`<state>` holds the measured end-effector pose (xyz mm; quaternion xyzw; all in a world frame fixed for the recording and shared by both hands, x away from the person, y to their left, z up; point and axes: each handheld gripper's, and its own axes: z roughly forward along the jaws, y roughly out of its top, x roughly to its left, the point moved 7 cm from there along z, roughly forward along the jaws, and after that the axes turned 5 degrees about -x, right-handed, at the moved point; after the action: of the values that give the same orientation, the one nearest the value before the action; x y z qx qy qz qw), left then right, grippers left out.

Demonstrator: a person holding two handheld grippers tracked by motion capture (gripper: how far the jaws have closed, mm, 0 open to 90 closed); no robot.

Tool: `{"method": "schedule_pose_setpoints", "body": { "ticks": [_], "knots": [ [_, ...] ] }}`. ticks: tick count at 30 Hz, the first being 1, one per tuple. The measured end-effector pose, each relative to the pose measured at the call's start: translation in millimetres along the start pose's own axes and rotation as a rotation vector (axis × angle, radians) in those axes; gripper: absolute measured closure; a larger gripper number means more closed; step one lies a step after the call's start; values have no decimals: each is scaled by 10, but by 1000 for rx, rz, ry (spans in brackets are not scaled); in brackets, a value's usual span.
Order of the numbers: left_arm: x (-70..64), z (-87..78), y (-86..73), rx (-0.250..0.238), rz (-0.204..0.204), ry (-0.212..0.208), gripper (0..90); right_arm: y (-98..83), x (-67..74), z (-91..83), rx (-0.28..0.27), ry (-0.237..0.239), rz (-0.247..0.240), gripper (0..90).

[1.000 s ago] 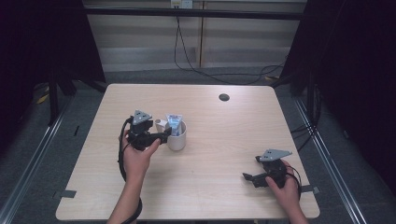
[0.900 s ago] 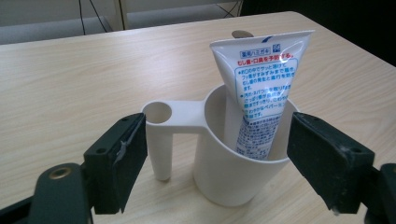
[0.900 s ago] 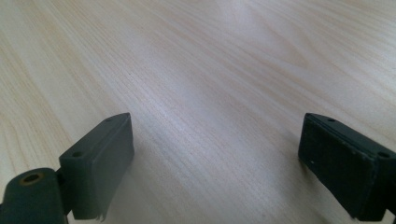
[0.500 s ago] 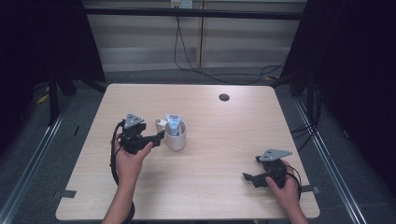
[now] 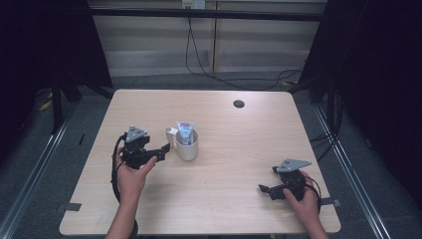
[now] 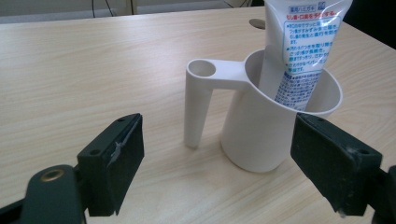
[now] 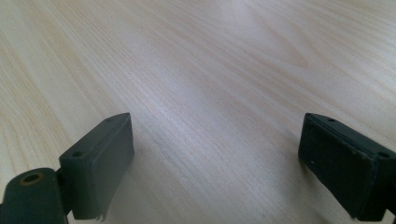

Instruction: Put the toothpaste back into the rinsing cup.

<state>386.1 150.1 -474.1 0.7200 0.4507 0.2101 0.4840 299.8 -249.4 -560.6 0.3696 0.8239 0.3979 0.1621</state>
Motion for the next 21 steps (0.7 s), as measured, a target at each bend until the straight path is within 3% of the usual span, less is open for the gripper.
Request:
{"method": "schedule_pose_setpoints", "body": {
  "ticks": [21],
  "knots": [
    [133, -30, -363, 47, -6, 24, 171, 0, 0, 0, 0, 0, 0, 101]
  ]
}}
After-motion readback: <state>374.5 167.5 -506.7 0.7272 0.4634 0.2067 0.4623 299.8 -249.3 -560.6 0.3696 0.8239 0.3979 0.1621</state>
